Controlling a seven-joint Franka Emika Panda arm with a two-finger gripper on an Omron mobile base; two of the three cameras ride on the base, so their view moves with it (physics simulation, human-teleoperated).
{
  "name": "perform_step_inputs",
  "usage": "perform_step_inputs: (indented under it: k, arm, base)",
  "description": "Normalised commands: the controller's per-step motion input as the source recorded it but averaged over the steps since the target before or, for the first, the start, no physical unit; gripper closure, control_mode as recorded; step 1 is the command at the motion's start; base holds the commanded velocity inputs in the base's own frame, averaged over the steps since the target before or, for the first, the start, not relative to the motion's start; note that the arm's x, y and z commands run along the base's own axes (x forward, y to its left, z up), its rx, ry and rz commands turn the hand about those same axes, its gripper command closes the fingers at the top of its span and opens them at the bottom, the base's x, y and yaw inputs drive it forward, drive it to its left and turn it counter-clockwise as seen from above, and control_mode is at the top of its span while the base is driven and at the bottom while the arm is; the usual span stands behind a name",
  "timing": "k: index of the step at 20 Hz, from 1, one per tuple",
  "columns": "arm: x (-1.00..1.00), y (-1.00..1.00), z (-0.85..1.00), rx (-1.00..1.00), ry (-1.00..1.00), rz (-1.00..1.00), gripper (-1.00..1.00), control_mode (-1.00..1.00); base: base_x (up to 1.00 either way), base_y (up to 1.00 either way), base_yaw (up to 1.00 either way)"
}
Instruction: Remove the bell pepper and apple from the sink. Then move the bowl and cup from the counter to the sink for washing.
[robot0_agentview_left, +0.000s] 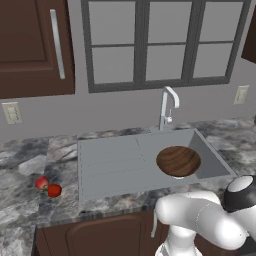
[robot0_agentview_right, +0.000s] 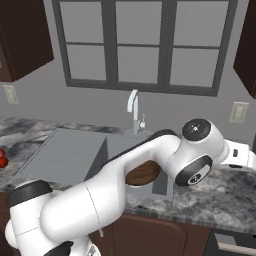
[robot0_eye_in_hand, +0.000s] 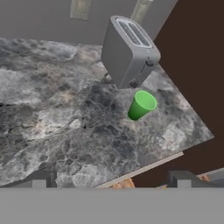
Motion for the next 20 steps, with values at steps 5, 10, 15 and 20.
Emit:
perform_step_inputs:
  k: [5,10,15,20]
  arm:
    - [-0.05,-0.03,-0.02,-0.01,0.11,-0.07,-1.0,-1.0]
    - [0.0,-0.01,-0.06,0.0,0.13,-0.05,-1.0,-1.0]
    - [0.0,-0.02,-0.09,0.0,0.12,-0.02,-1.0,-1.0]
    - [0.0,-0.12,-0.04,0.0,0.11,0.0,-1.0,-1.0]
  base:
    - [0.0,0.0,0.0]
    - [0.0,0.0,0.0]
    - [0.0,0.0,0.0]
    - [0.0,0.0,0.0]
